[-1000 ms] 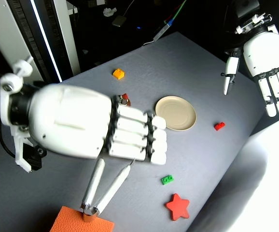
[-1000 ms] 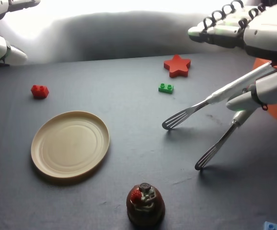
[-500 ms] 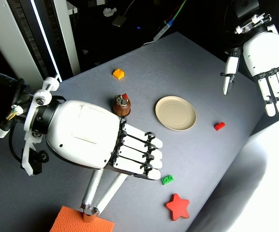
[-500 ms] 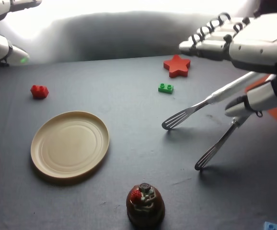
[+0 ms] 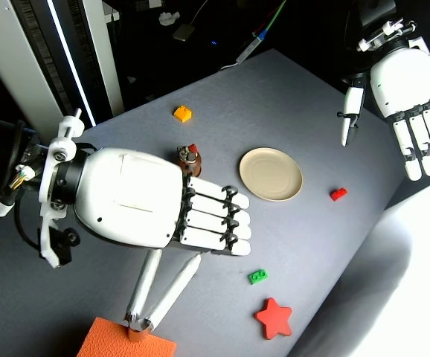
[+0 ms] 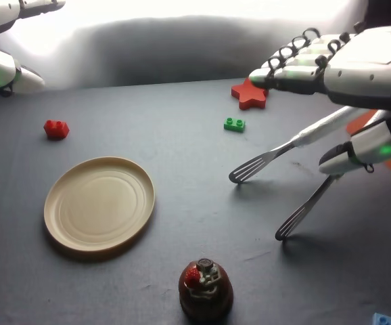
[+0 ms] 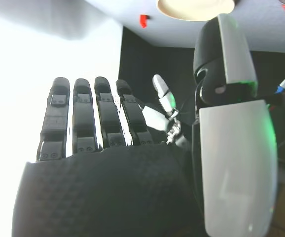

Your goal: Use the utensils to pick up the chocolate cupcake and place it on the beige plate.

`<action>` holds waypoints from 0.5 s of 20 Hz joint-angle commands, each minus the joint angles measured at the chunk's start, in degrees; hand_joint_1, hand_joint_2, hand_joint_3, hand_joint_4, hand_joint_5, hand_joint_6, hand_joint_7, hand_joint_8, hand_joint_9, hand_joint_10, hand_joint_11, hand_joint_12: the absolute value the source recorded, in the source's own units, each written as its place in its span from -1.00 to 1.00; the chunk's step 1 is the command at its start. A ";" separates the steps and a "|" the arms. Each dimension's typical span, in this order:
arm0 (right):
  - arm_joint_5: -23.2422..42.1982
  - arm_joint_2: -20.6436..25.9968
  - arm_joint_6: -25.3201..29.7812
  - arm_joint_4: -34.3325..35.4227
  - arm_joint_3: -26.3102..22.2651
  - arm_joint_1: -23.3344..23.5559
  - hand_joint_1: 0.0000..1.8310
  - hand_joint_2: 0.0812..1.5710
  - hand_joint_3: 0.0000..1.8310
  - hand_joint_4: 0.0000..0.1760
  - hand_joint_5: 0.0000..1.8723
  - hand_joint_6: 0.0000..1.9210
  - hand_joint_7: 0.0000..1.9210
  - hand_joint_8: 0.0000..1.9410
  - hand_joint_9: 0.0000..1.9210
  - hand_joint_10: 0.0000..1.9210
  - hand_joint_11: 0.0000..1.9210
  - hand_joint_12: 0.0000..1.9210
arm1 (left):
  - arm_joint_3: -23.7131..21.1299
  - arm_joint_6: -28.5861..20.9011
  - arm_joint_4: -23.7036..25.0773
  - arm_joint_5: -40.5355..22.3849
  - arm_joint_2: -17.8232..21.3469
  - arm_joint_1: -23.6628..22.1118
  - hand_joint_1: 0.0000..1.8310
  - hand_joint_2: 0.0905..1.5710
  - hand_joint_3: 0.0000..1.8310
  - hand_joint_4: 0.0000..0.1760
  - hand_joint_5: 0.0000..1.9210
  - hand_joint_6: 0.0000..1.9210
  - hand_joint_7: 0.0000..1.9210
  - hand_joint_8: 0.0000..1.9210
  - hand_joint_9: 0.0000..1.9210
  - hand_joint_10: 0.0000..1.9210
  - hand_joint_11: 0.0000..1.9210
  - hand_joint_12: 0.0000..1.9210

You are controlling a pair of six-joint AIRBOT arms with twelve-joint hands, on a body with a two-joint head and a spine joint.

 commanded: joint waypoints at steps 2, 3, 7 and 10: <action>-0.44 -0.43 -0.58 0.51 0.08 -1.17 -0.01 0.25 -1.00 -1.00 -1.00 -1.00 -1.00 -1.00 -1.00 -1.00 -1.00 -1.00 | 0.20 0.31 -0.13 -5.14 0.27 -0.87 -0.68 0.39 -1.00 -1.00 -0.95 -0.99 -0.99 -1.00 -0.99 -1.00 -0.98 -0.99; -0.43 -0.43 -0.59 0.51 0.08 -1.17 -0.01 0.25 -1.00 -1.00 -1.00 -1.00 -1.00 -1.00 -1.00 -1.00 -1.00 -1.00 | 0.20 0.31 -0.13 -5.13 0.27 -0.87 -0.68 0.39 -1.00 -1.00 -0.95 -0.99 -0.99 -1.00 -0.99 -1.00 -0.98 -0.99; -0.39 -0.83 -1.08 0.51 0.80 -2.74 -0.01 0.26 -1.00 -1.00 -1.00 -1.00 -1.00 -1.00 -1.00 -1.00 -1.00 -1.00 | 0.31 0.33 -0.10 -5.16 0.20 -0.85 -0.72 0.40 -1.00 -1.00 -0.98 -1.00 -1.00 -1.00 -1.00 -1.00 -1.00 -0.99; -0.17 -1.56 -1.22 0.51 2.03 -4.20 0.02 0.26 -1.00 -1.00 -1.00 -1.00 -1.00 -1.00 -1.00 -1.00 -1.00 -1.00 | 0.46 0.30 -0.13 -5.40 0.19 -0.65 -0.69 0.39 -1.00 -1.00 -0.96 -1.00 -0.99 -1.00 -0.99 -1.00 -0.98 -0.99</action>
